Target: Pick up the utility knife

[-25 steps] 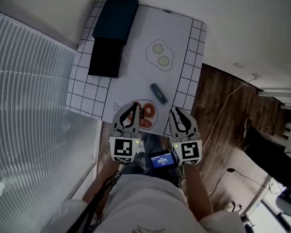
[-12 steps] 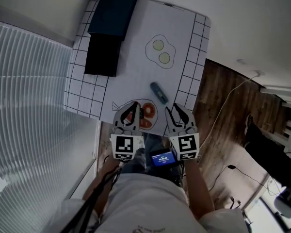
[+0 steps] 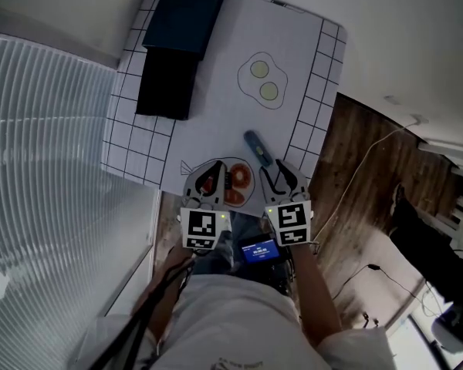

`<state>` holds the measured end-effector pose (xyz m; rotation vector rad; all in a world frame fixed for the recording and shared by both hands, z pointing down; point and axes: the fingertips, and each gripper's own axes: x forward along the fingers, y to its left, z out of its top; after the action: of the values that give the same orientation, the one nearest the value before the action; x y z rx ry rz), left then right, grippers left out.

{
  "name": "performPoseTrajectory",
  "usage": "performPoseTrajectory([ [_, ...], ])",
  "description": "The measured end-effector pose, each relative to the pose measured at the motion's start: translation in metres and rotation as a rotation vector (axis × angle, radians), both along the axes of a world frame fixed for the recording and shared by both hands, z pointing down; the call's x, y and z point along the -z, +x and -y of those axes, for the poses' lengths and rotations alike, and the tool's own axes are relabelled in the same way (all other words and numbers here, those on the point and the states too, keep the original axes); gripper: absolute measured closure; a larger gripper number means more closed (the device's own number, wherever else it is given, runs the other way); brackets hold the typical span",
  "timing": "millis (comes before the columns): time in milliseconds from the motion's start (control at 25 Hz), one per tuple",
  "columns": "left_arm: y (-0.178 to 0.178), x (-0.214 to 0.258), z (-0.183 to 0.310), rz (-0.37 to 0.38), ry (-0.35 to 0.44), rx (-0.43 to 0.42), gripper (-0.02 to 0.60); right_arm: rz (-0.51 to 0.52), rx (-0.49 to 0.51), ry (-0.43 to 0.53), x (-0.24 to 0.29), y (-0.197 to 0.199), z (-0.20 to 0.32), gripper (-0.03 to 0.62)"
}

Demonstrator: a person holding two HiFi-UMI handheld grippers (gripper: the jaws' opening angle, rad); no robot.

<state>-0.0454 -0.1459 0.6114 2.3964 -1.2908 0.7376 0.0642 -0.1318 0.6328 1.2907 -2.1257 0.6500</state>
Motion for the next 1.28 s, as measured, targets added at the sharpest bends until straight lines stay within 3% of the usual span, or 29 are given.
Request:
performPoseTrajectory([
  [240, 0.000, -0.007, 0.001, 0.002, -0.022, -0.008, 0.578, 0.013, 0.046, -0.078, -0.017, -0.012, 0.001, 0.388],
  [440, 0.000, -0.007, 0.002, -0.005, -0.026, -0.002, 0.578, -0.069, 0.057, -0.092, -0.026, -0.012, 0.006, 0.375],
  [720, -0.001, -0.010, -0.005, 0.001, -0.041, 0.004, 0.578, -0.095, 0.023, -0.107, -0.027, -0.008, 0.009, 0.399],
  [840, 0.000, -0.009, -0.007, 0.004, -0.047, 0.004, 0.578, -0.079, 0.022, -0.135, -0.027, -0.004, 0.011, 0.459],
  [1280, 0.004, 0.000, -0.002, 0.010, -0.045, 0.004, 0.578, -0.005, 0.034, -0.147, -0.021, -0.001, 0.012, 0.461],
])
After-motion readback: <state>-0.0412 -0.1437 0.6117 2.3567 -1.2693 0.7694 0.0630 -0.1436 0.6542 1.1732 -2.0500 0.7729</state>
